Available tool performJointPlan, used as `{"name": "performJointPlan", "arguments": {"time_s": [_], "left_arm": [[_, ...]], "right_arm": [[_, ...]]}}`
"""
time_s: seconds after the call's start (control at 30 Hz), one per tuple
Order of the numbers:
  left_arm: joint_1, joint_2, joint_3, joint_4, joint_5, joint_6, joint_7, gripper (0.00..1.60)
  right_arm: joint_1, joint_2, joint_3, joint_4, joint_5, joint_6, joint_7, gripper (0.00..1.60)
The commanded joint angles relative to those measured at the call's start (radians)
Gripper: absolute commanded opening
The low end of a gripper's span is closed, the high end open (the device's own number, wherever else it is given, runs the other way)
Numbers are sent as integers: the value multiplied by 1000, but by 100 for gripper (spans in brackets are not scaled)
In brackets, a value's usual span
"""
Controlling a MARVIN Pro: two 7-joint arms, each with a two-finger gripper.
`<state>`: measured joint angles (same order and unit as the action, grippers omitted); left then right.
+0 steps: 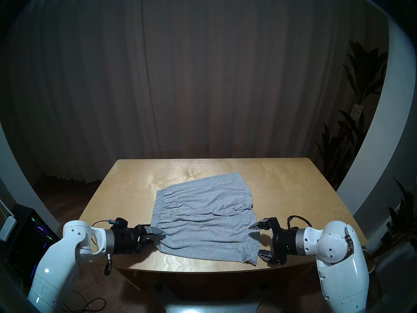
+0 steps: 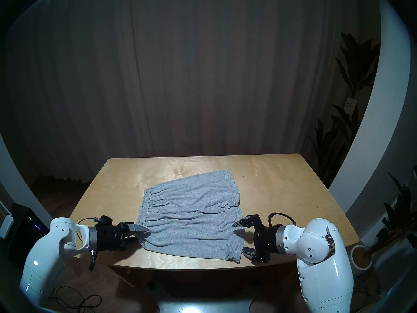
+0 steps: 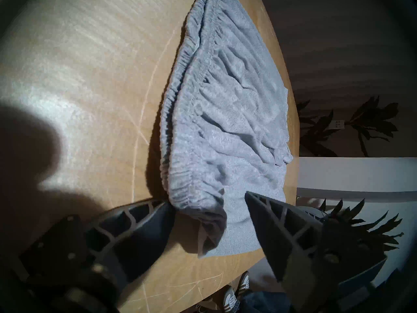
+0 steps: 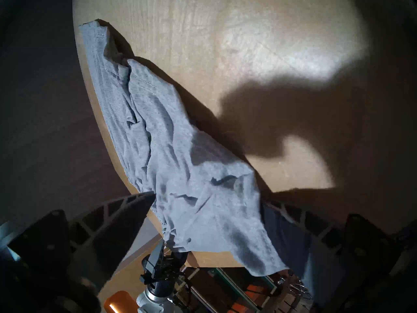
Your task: Fold the pants in half lengthwise, then in half again, and set them down flat
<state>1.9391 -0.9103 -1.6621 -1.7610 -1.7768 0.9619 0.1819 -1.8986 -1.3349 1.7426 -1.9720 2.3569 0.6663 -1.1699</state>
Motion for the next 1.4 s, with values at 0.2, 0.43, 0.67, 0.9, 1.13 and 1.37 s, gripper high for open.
{"name": "performJointPlan", "arguments": {"time_s": [0.2, 0.43, 0.67, 0.9, 1.13, 1.37], "left_arm": [[-4, 0, 78, 98, 36, -2, 1, 116], [-32, -2, 99, 118, 57, -2, -18, 0], [-29, 14, 79, 104, 51, -2, -32, 0], [-21, 16, 54, 87, 17, -2, -7, 0], [-29, 18, 23, 45, -48, -10, 58, 0], [-27, 26, -22, -26, -113, -24, 117, 0]], "right_arm": [[35, 59, -60, 30, -9, -22, -63, 79], [34, 75, -72, 38, -5, -41, -63, 14], [37, 91, -52, 15, 37, -60, -73, 0], [72, 102, -24, 22, 63, -66, -64, 0], [109, 105, -23, 30, 87, -64, -61, 0], [148, 95, -23, 41, 101, -76, -52, 0]]}}
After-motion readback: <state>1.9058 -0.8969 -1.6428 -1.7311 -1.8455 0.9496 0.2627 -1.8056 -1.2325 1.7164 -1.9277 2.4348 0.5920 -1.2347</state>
